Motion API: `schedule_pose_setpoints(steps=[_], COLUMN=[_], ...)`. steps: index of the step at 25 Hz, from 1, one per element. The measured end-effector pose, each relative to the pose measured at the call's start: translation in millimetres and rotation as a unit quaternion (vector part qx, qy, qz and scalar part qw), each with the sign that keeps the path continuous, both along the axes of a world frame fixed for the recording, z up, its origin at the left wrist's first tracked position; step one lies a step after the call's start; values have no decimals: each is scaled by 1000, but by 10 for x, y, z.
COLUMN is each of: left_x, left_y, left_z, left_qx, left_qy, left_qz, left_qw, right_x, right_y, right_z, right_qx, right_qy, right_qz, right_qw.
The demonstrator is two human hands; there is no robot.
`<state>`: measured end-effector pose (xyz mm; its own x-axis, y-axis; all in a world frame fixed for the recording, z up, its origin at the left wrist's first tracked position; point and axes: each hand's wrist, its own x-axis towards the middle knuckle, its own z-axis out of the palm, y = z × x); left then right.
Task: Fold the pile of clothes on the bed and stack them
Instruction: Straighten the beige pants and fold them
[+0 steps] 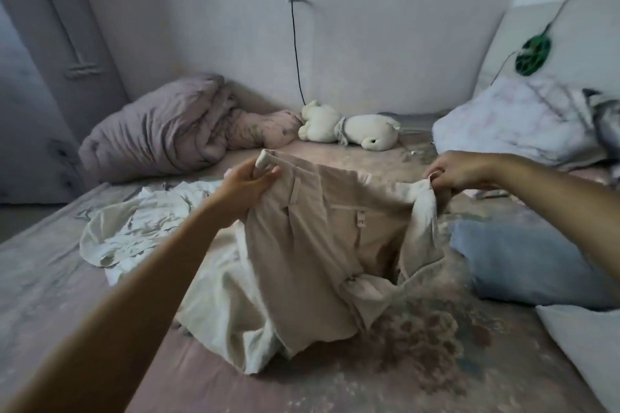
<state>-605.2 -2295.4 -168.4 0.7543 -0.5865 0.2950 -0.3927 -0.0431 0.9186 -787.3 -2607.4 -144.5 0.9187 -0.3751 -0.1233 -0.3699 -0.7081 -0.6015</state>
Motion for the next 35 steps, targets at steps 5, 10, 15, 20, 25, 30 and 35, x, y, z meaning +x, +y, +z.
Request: schedule_pose_setpoints(steps=[5,10,15,20,25,30,35], left_x=[235,283,261,87,125,-54,-35], left_y=[-153,-27,117,-91,-264,-165,-359], left_z=[1356,2295,2922,3487,3583,4138,4050], left_qx=[4,-57,-143,-182,-119,-206,-161], left_qy=[-244,-309,-347,-313,-267,-360,-405], left_qz=[170,209,212,162,107,160,229], left_qw=[955,926,902,918,950,896,871], right_x=[-186,-464,-701,-703,-763,-903,-786], right_y=[-41,-50,59,-18,-47,-37,-89], right_z=[1218,2364,3081,3574,3655,4150,3963], right_qx=[-16,29,78,-83,-279,-179,-49], right_qy=[-187,-354,-363,-439,-389,-544,-460], right_qz=[-79,-100,-35,-134,-159,-201,-177], right_qw=[979,930,928,885,863,795,869])
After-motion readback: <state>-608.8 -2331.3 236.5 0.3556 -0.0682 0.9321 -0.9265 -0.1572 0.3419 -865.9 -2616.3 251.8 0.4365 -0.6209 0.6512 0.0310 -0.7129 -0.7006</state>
